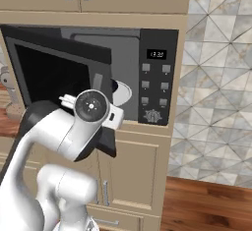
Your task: Retrieve the reheated potato from the microwave, then place the potato, cheese, and condiment on the cutting board.
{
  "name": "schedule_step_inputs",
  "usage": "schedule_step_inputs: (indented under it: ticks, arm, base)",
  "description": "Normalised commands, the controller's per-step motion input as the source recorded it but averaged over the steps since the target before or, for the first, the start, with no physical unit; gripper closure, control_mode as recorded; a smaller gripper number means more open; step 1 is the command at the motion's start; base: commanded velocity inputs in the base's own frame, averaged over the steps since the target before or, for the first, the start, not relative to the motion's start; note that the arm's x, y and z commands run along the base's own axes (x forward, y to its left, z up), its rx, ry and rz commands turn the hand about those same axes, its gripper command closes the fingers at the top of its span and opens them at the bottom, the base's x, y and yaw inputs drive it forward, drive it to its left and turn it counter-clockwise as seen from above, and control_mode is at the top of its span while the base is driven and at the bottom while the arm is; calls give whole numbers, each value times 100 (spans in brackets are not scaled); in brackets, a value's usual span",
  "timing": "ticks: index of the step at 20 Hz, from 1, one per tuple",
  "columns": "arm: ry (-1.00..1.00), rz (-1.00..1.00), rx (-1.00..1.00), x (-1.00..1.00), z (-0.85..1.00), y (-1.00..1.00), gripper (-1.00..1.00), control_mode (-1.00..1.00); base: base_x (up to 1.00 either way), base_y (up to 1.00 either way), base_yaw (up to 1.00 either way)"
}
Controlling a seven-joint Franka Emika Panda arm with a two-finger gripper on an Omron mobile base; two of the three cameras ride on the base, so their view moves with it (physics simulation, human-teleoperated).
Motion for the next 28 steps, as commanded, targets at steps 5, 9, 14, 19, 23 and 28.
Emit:
schedule_step_inputs:
  ticks: [5, 9, 14, 19, 23, 28]
  arm:
    - [12, 1, 6, -77, 21, 17, 100, -100]
    - [0, 5, 8, -63, 19, 32, 100, -100]
    - [0, 3, 9, -41, 26, 35, -100, -100]
    - [4, 1, 6, -12, 23, 9, -100, -100]
    - [1, 1, 18, -56, 20, -47, -100, -100]
    - [5, 0, 28, -60, 22, -55, -100, -100]
  base:
    - [0, 0, 0]
    - [0, 0, 0]
    - [0, 0, 0]
    - [0, 0, 0]
    - [0, 0, 0]
    - [0, 0, 0]
